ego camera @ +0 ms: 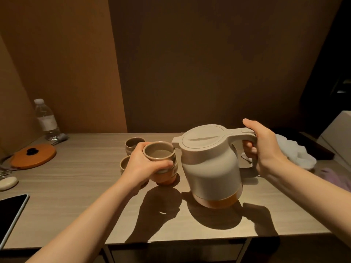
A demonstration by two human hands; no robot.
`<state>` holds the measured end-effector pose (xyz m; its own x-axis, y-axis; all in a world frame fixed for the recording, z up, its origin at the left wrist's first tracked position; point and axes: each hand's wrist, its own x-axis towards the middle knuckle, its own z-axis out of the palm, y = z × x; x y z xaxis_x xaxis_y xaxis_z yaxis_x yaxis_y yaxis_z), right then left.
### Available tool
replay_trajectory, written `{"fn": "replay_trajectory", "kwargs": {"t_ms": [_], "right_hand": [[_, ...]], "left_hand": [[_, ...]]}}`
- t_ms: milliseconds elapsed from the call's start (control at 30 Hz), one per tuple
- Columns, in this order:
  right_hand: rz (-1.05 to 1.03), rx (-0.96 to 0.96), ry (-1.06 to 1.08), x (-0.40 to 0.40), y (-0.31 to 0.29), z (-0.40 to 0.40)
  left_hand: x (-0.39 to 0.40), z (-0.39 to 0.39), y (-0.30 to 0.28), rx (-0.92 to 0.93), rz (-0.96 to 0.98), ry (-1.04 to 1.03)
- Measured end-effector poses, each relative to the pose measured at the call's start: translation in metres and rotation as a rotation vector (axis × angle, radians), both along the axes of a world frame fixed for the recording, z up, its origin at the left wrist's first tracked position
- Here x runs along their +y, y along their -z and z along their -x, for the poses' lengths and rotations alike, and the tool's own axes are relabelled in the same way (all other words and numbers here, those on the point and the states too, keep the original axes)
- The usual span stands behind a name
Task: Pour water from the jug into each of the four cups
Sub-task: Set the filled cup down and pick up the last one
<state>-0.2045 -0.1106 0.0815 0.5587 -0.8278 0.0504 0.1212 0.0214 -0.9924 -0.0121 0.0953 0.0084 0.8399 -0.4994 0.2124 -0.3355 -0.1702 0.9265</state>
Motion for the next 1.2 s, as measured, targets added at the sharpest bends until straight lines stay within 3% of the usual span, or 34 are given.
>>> {"fn": "replay_trajectory", "kwargs": {"t_ms": [533,1200], "right_hand": [[0.006,-0.032,0.096,-0.048,0.031,-0.027],[-0.004,0.034,0.027,-0.07,0.051,-0.049]], "left_hand": [[-0.085,-0.089,-0.017,-0.018,-0.066,-0.048],[-0.128,-0.151,0.048,0.147,-0.455,0.006]]}}
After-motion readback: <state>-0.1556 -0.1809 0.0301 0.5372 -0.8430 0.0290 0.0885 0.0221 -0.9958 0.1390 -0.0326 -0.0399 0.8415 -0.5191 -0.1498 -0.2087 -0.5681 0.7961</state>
